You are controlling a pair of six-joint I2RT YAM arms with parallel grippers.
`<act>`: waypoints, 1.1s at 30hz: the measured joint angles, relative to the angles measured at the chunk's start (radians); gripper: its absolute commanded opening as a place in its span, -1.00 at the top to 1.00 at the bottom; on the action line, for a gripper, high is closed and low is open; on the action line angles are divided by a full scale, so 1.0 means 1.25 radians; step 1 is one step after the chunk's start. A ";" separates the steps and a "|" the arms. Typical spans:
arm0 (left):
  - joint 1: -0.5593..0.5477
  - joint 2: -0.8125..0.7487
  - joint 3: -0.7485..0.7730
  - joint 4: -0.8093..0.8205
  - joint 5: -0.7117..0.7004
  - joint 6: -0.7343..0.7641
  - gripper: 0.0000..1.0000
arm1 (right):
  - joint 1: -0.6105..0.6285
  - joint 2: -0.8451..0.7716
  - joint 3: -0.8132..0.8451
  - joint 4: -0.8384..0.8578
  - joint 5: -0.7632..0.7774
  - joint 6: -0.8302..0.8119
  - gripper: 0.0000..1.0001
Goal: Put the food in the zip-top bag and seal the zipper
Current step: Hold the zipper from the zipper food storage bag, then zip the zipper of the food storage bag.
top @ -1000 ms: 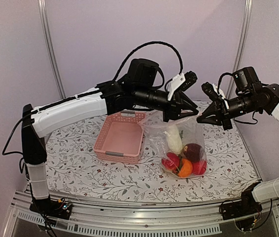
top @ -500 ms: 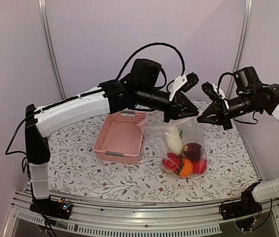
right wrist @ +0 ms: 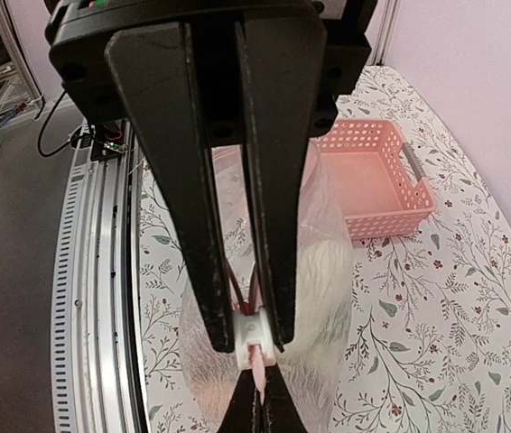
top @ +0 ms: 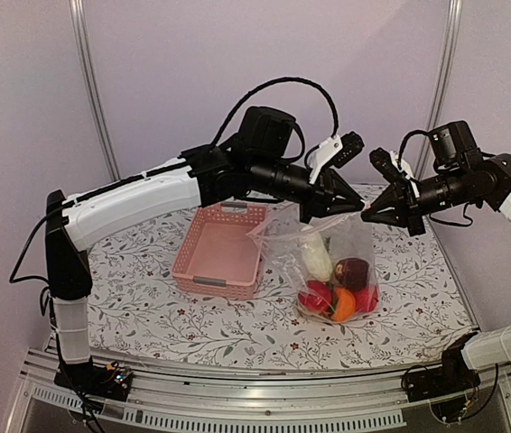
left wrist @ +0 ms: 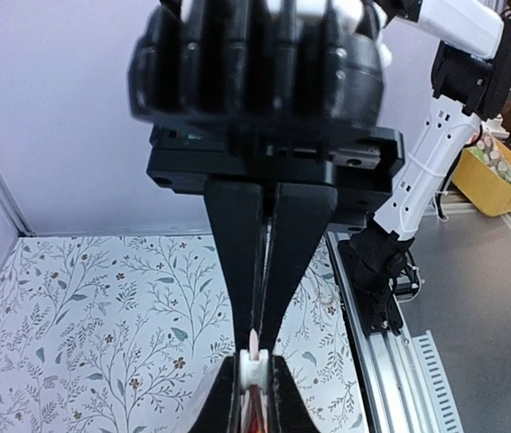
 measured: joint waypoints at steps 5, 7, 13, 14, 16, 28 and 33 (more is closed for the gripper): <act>0.000 0.000 0.007 -0.006 -0.011 -0.004 1.00 | 0.003 -0.005 -0.001 0.017 0.023 0.010 1.00; 0.000 0.000 0.008 -0.007 -0.021 -0.005 1.00 | 0.003 -0.011 -0.002 0.028 0.040 0.018 1.00; 0.008 0.000 0.008 -0.008 -0.043 -0.009 1.00 | -0.009 -0.020 -0.003 0.050 0.069 0.028 1.00; 0.012 -0.001 0.007 -0.008 -0.045 -0.010 1.00 | -0.014 -0.021 -0.003 0.055 0.070 0.029 1.00; 0.020 -0.002 0.000 -0.006 -0.049 -0.011 1.00 | -0.022 -0.021 -0.003 0.061 0.074 0.032 1.00; 0.056 -0.078 -0.115 -0.013 -0.083 -0.005 1.00 | -0.081 -0.020 -0.002 0.093 0.076 0.057 1.00; 0.070 -0.129 -0.198 -0.001 -0.088 -0.004 1.00 | -0.114 -0.016 0.002 0.099 0.060 0.070 1.00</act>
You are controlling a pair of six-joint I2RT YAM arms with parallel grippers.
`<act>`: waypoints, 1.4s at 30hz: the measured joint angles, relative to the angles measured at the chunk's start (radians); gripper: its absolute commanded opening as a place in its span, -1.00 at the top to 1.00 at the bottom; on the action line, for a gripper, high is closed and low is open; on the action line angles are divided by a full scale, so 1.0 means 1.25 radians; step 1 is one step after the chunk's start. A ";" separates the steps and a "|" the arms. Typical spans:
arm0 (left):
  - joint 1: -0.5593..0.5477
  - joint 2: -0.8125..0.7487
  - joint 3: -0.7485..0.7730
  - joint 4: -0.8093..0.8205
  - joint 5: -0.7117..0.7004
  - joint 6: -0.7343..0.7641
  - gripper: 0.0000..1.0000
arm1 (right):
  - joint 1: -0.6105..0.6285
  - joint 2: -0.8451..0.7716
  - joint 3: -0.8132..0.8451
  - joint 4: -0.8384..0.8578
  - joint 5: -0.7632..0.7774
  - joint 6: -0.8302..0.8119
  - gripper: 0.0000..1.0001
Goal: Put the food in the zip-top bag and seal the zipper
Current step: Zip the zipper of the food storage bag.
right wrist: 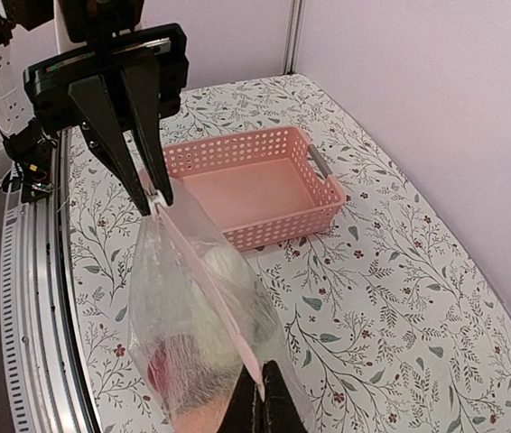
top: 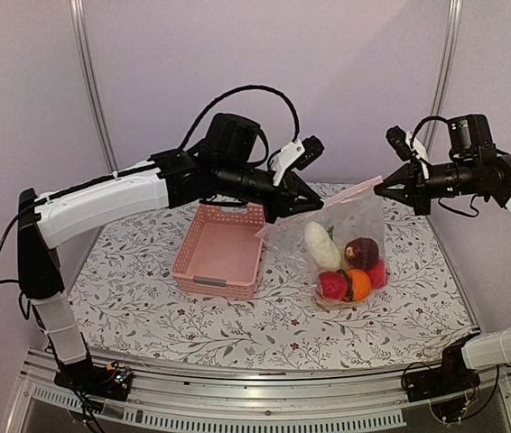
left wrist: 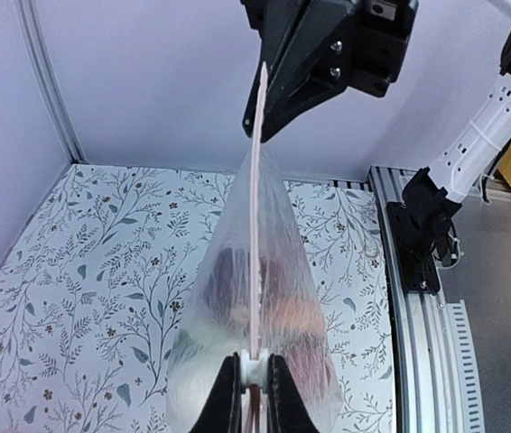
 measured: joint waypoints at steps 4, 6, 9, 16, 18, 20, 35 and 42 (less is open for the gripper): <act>0.009 -0.043 -0.071 0.016 -0.004 0.001 1.00 | -0.017 0.010 0.002 0.007 -0.011 0.008 1.00; 0.015 -0.066 -0.105 0.025 -0.007 0.001 1.00 | -0.022 0.015 0.004 0.009 -0.014 0.013 1.00; 0.027 -0.098 -0.154 0.034 -0.014 0.001 1.00 | -0.027 0.022 0.005 0.011 -0.016 0.019 1.00; 0.052 -0.175 -0.266 0.064 -0.018 0.001 1.00 | -0.032 0.041 0.021 0.016 -0.017 0.034 1.00; 0.059 -0.191 -0.292 0.069 -0.019 0.001 1.00 | -0.033 0.046 0.025 0.016 -0.017 0.036 1.00; 0.065 -0.201 -0.311 0.074 -0.018 0.001 1.00 | -0.035 0.053 0.030 0.017 -0.017 0.037 1.00; 0.112 -0.247 -0.395 0.088 -0.013 0.000 1.00 | -0.041 0.083 0.043 0.020 -0.018 0.043 1.00; 0.144 -0.244 -0.395 0.088 0.005 0.001 1.00 | -0.042 0.107 0.056 0.023 -0.020 0.043 1.00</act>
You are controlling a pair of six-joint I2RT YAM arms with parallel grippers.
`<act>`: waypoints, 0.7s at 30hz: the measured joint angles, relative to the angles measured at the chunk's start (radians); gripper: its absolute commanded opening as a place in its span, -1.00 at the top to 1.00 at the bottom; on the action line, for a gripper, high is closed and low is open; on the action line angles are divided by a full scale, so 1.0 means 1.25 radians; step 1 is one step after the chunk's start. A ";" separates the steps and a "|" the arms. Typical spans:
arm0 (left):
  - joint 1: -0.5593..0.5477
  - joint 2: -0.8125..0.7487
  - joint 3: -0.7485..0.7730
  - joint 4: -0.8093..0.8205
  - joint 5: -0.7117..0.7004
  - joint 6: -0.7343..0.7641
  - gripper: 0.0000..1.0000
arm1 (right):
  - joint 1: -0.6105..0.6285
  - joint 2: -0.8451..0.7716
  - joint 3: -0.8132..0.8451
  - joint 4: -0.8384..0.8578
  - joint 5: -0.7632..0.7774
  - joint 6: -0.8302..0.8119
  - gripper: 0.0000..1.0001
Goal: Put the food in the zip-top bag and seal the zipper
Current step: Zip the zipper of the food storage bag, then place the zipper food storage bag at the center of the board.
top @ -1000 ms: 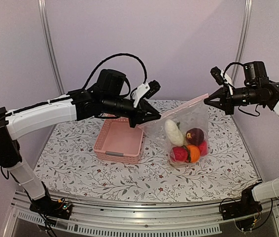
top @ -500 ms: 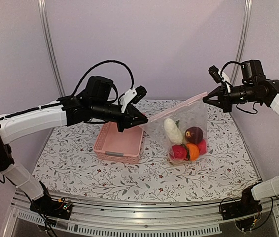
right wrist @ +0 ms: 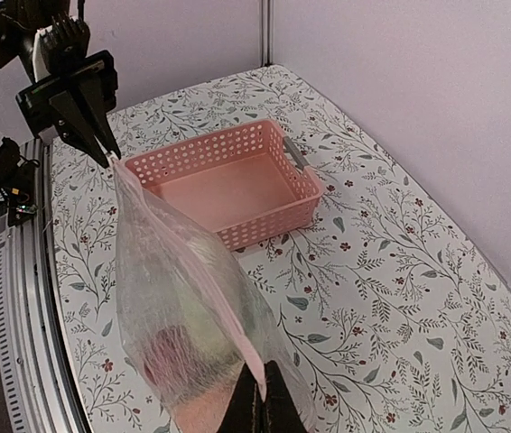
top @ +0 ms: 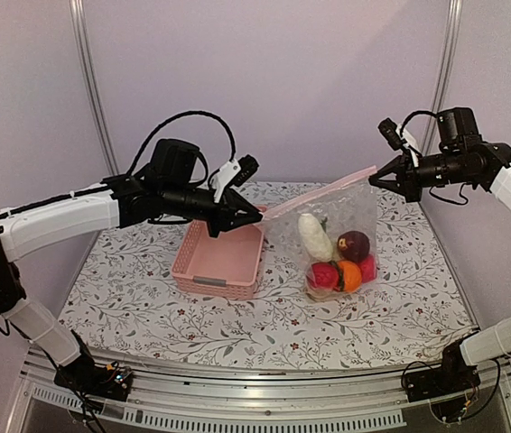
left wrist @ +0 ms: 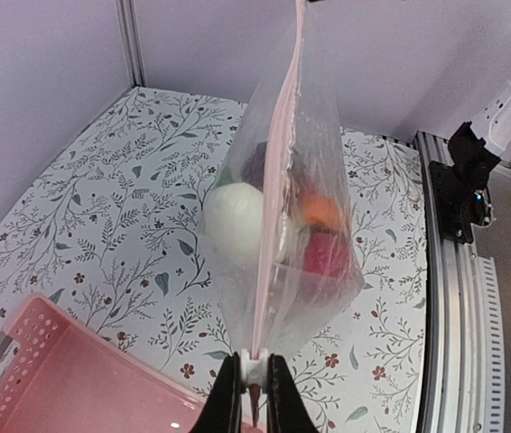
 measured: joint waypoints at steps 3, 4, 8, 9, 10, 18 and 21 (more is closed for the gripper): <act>0.012 0.006 0.003 -0.004 0.005 0.002 1.00 | -0.003 0.006 0.002 0.003 0.000 0.000 1.00; 0.015 0.009 0.005 -0.004 0.009 0.002 1.00 | -0.005 0.008 0.003 0.003 0.000 0.000 1.00; 0.022 0.022 0.015 -0.002 0.030 0.002 1.00 | -0.007 0.015 0.010 0.005 0.001 0.000 1.00; 0.023 0.031 0.025 -0.002 0.034 0.002 1.00 | -0.008 0.019 0.015 0.008 0.002 0.000 1.00; 0.026 0.046 0.042 -0.002 0.039 0.002 1.00 | -0.011 0.024 0.022 0.013 0.005 0.000 1.00; 0.057 0.296 0.406 -0.009 0.050 0.034 1.00 | -0.054 0.162 0.177 0.087 0.011 -0.023 1.00; 0.083 0.365 0.527 -0.010 0.043 0.066 1.00 | -0.104 0.201 0.207 0.128 -0.014 -0.040 1.00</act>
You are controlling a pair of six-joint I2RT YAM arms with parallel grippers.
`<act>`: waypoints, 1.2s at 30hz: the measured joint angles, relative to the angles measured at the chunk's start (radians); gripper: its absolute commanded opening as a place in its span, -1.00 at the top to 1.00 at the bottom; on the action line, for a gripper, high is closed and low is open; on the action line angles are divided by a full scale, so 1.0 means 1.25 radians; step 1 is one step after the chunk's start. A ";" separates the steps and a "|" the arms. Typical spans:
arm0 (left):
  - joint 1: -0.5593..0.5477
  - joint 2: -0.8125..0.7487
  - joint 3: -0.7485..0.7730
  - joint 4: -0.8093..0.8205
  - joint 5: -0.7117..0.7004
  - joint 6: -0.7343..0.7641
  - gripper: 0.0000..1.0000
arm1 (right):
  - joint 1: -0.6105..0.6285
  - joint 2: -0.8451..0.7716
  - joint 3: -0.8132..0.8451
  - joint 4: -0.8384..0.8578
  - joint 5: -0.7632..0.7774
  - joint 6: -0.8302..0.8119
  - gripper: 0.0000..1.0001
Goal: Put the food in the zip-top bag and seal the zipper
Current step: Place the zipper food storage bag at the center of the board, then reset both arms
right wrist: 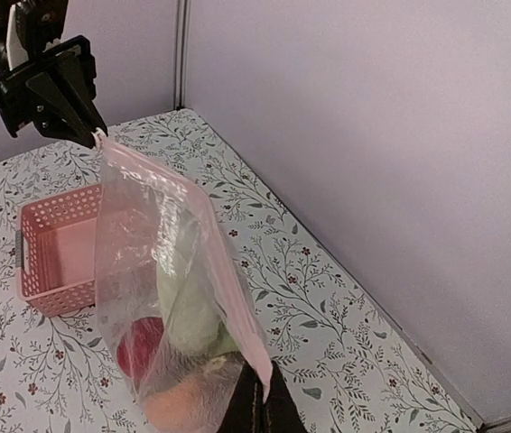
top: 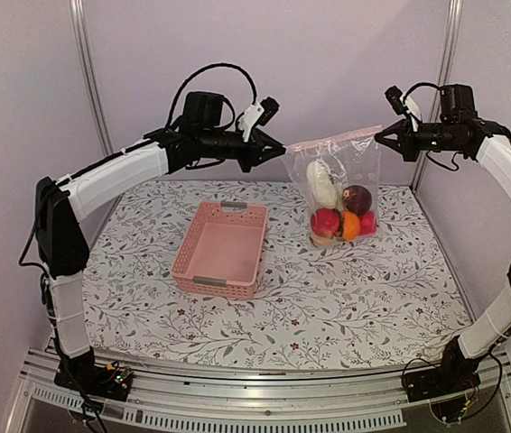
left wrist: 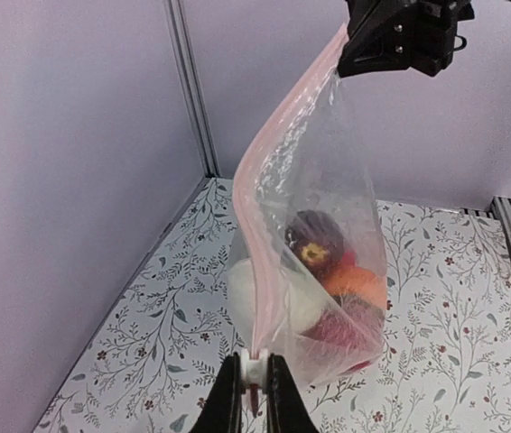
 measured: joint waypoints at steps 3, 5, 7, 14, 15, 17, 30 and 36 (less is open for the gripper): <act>0.016 0.001 0.003 0.003 -0.004 0.042 1.00 | -0.039 0.001 -0.029 0.033 -0.017 -0.033 0.96; 0.015 -0.012 -0.038 0.016 0.003 0.064 0.99 | -0.047 -0.028 -0.113 0.064 -0.035 -0.069 0.82; 0.005 -0.029 -0.101 0.015 0.008 0.080 0.83 | -0.046 -0.069 -0.215 0.071 -0.049 -0.096 0.52; -0.077 -0.062 -0.293 -0.075 0.010 0.092 -0.16 | -0.036 -0.204 -0.454 -0.064 -0.105 -0.203 -0.17; -0.090 -0.082 -0.323 -0.086 0.004 0.090 -0.23 | -0.036 -0.229 -0.458 -0.092 -0.115 -0.218 -0.19; -0.110 -0.143 -0.389 -0.091 -0.008 0.082 -0.41 | -0.035 -0.271 -0.459 -0.119 -0.131 -0.222 -0.23; -0.040 -0.458 -0.570 0.040 -0.356 -0.042 -0.98 | -0.034 -0.352 -0.461 0.042 -0.036 0.042 -0.74; 0.046 -0.498 -0.591 0.064 -0.597 -0.102 -0.99 | -0.035 -0.354 -0.465 0.236 0.179 0.222 -0.98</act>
